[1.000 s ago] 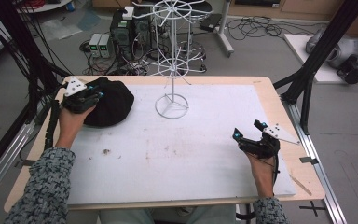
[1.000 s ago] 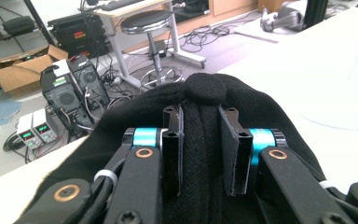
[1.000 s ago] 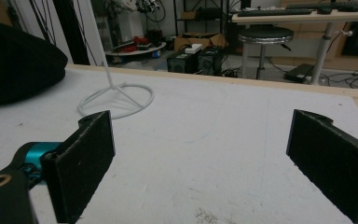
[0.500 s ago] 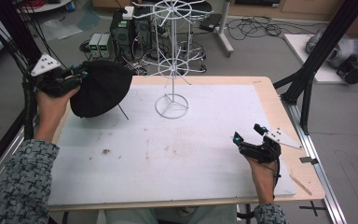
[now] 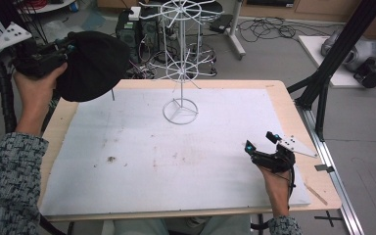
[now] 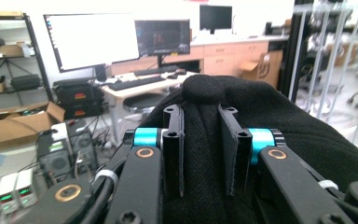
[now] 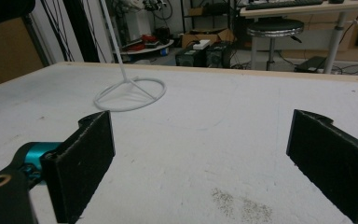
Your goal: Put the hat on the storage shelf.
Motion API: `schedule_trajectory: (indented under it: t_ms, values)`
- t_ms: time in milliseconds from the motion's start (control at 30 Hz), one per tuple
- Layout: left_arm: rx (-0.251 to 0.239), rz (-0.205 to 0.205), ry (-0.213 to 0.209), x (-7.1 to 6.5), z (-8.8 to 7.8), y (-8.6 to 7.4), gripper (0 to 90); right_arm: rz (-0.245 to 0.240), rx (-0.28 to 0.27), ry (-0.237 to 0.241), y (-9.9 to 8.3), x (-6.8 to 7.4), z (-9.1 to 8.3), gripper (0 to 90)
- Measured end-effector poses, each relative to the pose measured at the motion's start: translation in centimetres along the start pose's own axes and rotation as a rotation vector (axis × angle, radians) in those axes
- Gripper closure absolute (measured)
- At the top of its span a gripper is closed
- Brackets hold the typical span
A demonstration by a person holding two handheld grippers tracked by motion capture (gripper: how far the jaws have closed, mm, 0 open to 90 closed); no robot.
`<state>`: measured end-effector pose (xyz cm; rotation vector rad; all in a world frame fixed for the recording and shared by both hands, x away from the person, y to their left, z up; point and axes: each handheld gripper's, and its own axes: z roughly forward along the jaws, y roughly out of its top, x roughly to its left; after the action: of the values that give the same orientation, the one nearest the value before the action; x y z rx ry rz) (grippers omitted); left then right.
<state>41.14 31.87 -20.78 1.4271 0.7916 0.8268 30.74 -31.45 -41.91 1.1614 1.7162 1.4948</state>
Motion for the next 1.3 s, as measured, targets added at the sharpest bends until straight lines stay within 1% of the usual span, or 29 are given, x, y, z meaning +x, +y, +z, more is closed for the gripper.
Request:
schedule_trajectory:
  t_ms: [33, 67, 133, 200, 300, 367, 400, 433, 500, 567, 600, 667, 700, 767, 800, 867, 900, 1067, 1300]
  values:
    - [-0.01, -0.008, -0.003, 0.1, 0.0, 0.4, 73.5, 0.0, 0.0, 0.0, 0.0, 0.0, 0.0, 6.8]
    - [-0.016, -0.014, -0.007, 0.1, -0.1, 0.6, 73.4, 0.011, 0.006, 0.005, 0.0, 0.0, 0.0, 6.7]
    - [-0.024, -0.025, -0.015, 0.1, 0.0, 1.1, 73.4, 0.008, 0.003, 0.008, 0.0, 0.0, 0.1, 6.8]
    - [-0.036, -0.024, -0.019, 0.1, 0.0, 1.6, 73.5, 0.002, 0.004, 0.009, 0.0, 0.0, 0.2, 6.8]
    - [-0.048, -0.029, -0.024, -0.1, 0.2, 2.3, 73.4, 0.007, 0.01, 0.008, -0.1, 0.0, 0.2, 6.7]
    - [-0.059, -0.034, -0.027, -0.1, 0.2, 2.7, 73.5, 0.0, 0.01, 0.008, -0.1, 0.0, 0.3, 6.8]
    - [-0.073, -0.046, -0.031, 0.0, 0.2, 3.2, 73.5, 0.0, 0.011, 0.007, -0.1, 0.0, 0.3, 6.8]
    - [-0.073, -0.046, -0.031, 0.0, 0.2, 3.2, 73.5, 0.0, 0.011, 0.007, -0.1, 0.0, 0.3, 6.8]
    - [-0.089, -0.058, -0.04, 0.1, 0.2, 3.7, 73.4, 0.008, 0.009, 0.011, -0.1, 0.1, 0.2, 6.8]
    - [-0.097, -0.059, -0.047, 0.2, 0.1, 4.2, 73.5, 0.007, 0.012, 0.015, -0.2, 0.2, 0.1, 6.8]
    - [-0.102, -0.07, -0.052, 0.3, 0.1, 4.6, 73.4, 0.004, 0.013, 0.015, -0.2, 0.2, 0.1, 6.8]
    - [-0.105, -0.073, -0.052, 0.3, 0.0, 4.8, 73.5, -0.003, 0.018, 0.017, -0.3, 0.2, 0.2, 6.8]
    - [-0.11, -0.072, -0.051, 0.3, 0.0, 4.9, 73.5, 0.002, 0.026, 0.018, -0.3, 0.3, 0.2, 6.8]
    - [-0.122, -0.079, -0.058, 0.2, -0.1, 5.4, 73.4, -0.007, 0.021, 0.02, -0.3, 0.3, 0.3, 6.8]
    - [-0.127, -0.079, -0.059, 0.2, -0.1, 5.5, 73.5, -0.003, 0.025, 0.022, -0.3, 0.4, 0.3, 6.8]
    - [-0.136, -0.078, -0.056, 0.1, -0.2, 6.1, 73.5, -0.008, 0.025, 0.024, -0.3, 0.5, 0.3, 6.8]
    - [-0.136, -0.078, -0.056, 0.1, -0.2, 6.1, 73.5, -0.012, 0.023, 0.025, -0.3, 0.4, 0.3, 6.8]
    - [-0.147, -0.086, -0.057, 0.0, -0.1, 6.9, 73.5, -0.007, 0.031, 0.029, -0.3, 0.4, 0.4, 6.8]
    - [-0.168, -0.092, -0.045, -0.2, 0.0, 8.0, 73.5, -0.009, 0.024, 0.032, -0.2, 0.3, 0.5, 6.8]
